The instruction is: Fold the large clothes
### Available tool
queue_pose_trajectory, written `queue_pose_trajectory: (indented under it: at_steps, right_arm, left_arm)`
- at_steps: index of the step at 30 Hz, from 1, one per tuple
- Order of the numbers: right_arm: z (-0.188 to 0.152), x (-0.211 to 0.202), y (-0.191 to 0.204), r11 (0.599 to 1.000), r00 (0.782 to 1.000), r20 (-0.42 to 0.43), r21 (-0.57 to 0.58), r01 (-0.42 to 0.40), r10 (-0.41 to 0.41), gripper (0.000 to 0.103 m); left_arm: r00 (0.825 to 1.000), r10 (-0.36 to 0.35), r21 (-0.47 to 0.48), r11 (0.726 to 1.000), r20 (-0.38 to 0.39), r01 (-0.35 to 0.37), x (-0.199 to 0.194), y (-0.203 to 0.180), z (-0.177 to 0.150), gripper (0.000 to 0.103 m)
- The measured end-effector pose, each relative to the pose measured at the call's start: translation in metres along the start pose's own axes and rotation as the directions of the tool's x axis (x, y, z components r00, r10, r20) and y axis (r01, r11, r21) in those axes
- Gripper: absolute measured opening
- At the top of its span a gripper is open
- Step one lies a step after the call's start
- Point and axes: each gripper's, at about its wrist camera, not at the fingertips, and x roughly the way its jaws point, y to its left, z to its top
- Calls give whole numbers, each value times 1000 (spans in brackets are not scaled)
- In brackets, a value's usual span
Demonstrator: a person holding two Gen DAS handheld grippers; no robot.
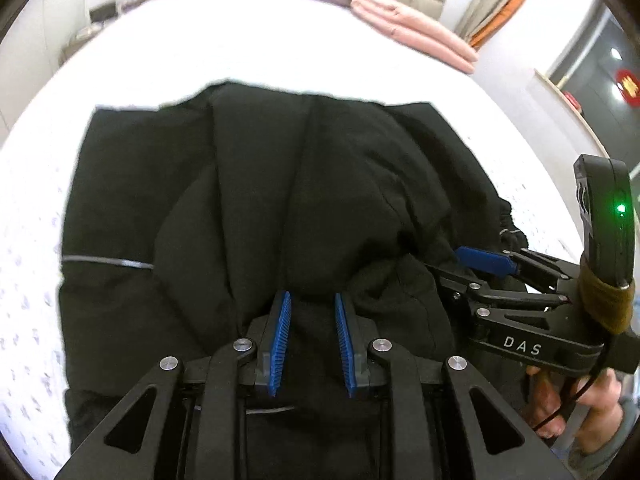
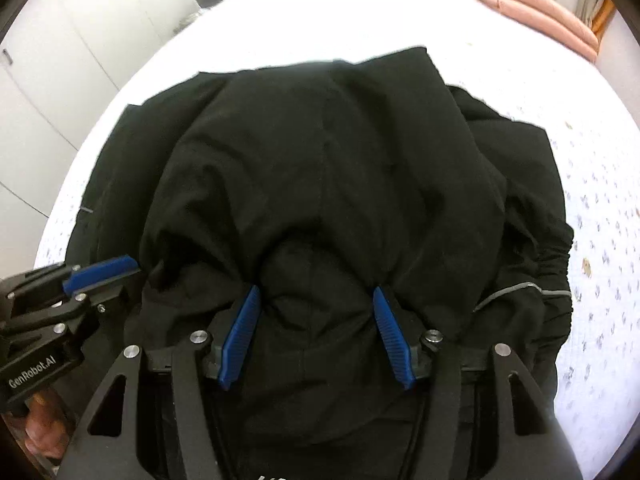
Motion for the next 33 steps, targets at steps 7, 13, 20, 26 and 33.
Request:
queue_pose_trajectory:
  at_steps: [7, 13, 20, 26, 33]
  right_arm:
    - [-43, -71, 26, 987, 974, 161, -3, 164, -161, 61]
    - [-92, -179, 51, 959, 920, 274, 43, 280, -281, 61]
    - [-169, -314, 99, 938, 875, 340, 80, 338, -345, 64]
    - [-216, -388, 110, 930, 836, 407, 141, 339, -367, 65]
    - [-257, -437, 92, 922, 822, 419, 219, 320, -385, 65]
  left_arm:
    - [978, 46, 82, 995, 201, -64, -66, -19, -33, 24]
    - [944, 65, 97, 990, 322, -101, -154, -51, -99, 24]
    - [920, 146, 106, 975, 364, -197, -290, -97, -180, 24]
    - [898, 131, 114, 974, 420, -195, -347, -120, -220, 24]
    - [899, 86, 146, 976, 430, -163, -371, -145, -241, 24]
